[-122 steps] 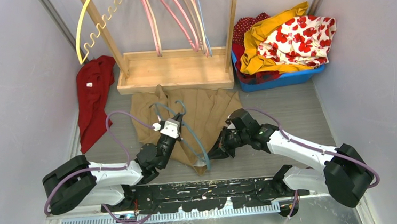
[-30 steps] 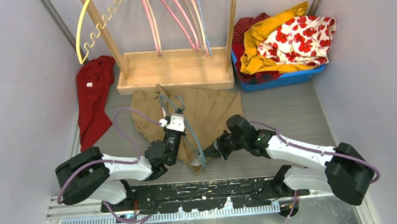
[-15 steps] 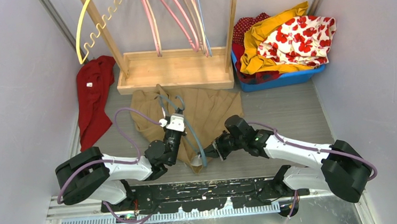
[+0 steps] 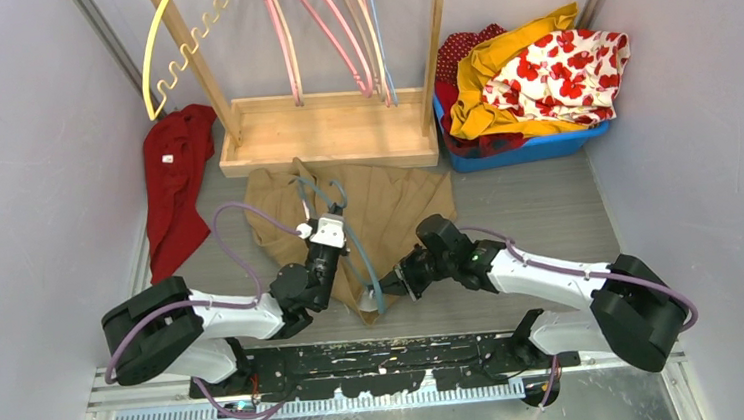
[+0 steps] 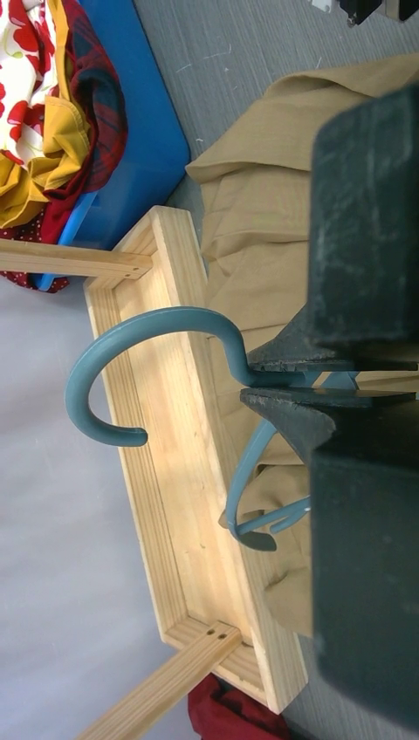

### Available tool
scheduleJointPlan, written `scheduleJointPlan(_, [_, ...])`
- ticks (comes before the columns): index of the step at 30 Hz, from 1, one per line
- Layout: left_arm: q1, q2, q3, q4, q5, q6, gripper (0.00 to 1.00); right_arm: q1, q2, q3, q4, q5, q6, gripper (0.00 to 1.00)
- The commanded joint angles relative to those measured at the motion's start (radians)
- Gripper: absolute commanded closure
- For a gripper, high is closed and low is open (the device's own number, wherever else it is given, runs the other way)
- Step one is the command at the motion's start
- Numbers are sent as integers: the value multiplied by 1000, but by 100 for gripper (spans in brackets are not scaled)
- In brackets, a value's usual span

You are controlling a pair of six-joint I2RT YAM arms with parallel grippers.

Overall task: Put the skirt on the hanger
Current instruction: Hang the skirt on the hanger.

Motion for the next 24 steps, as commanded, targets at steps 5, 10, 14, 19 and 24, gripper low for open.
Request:
scheduleJointPlan(5, [2, -50, 8, 105, 18, -23, 100, -10, 0, 80, -83, 15, -102, 97])
scheduleJointPlan(10, [2, -51, 11, 104, 23, -24, 100, -18, 3, 91, -109, 14, -126, 88])
scheduleJointPlan(14, [2, -51, 10, 105, 24, -24, 100, -21, 13, 103, -127, 7, -147, 79])
scheduleJointPlan(19, [2, -50, 11, 104, 25, -22, 100, -29, 12, 123, -158, 10, -177, 76])
scheduleJointPlan(24, [2, -54, 12, 105, 29, -20, 100, -43, 11, 148, -205, 6, -214, 72])
